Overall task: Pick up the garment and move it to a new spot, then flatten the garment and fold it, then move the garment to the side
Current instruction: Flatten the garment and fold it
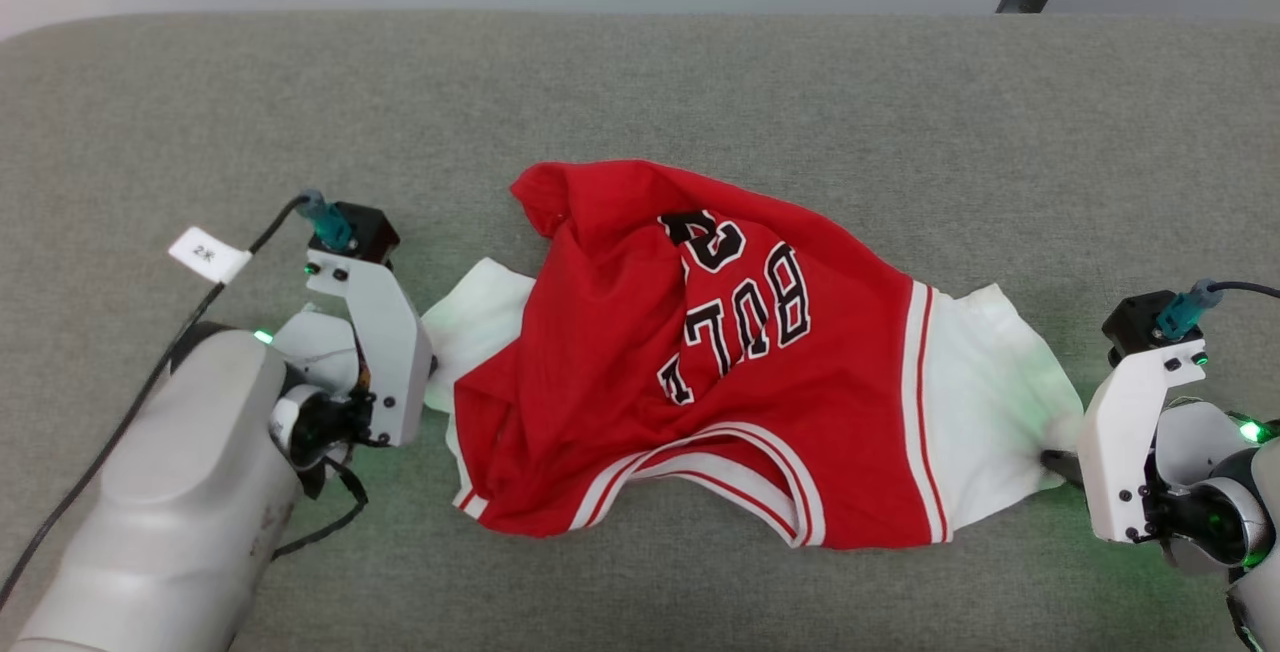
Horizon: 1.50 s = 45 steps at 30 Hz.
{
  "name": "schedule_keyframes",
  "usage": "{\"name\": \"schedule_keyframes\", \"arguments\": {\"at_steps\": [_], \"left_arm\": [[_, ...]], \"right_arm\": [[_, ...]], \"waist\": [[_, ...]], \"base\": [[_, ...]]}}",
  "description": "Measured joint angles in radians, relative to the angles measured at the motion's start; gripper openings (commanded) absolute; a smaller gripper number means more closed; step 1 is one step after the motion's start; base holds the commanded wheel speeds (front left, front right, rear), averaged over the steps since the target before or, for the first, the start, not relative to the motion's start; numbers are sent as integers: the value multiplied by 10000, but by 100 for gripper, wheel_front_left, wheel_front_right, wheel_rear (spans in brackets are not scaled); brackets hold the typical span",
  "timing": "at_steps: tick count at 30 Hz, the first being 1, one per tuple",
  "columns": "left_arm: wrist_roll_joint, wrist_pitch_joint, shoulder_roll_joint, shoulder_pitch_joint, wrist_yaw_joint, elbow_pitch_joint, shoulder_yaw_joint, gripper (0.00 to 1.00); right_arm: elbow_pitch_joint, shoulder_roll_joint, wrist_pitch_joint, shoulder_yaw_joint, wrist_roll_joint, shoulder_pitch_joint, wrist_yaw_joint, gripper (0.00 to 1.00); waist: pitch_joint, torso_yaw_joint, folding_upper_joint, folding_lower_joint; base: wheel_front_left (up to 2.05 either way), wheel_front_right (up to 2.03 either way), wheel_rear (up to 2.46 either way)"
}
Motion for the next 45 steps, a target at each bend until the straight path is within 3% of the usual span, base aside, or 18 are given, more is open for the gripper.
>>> {"name": "schedule_keyframes", "arguments": {"at_steps": [9,22,30,45], "left_arm": [[-299,-230,176,-345,2,245,-245,0],[-136,-82,694,-2415,2,393,-397,0],[128,-280,970,-3893,2,625,-497,0],[662,-867,1055,-6493,12,1653,-533,0]], "right_arm": [[-151,236,596,-466,623,-271,-6,0],[-472,579,1438,-1298,1342,-2463,-6,0],[29,1049,721,-1703,1415,-4051,-6,0],[2623,1818,-1363,-2903,433,-7068,-6,0]], "waist": [[-255,185,1,0],[-1370,417,0,0],[-2067,546,0,0],[-2599,669,1,0]], "base": [[0,0,0],[0,0,0],[0,0,0],[0,0,0]]}}
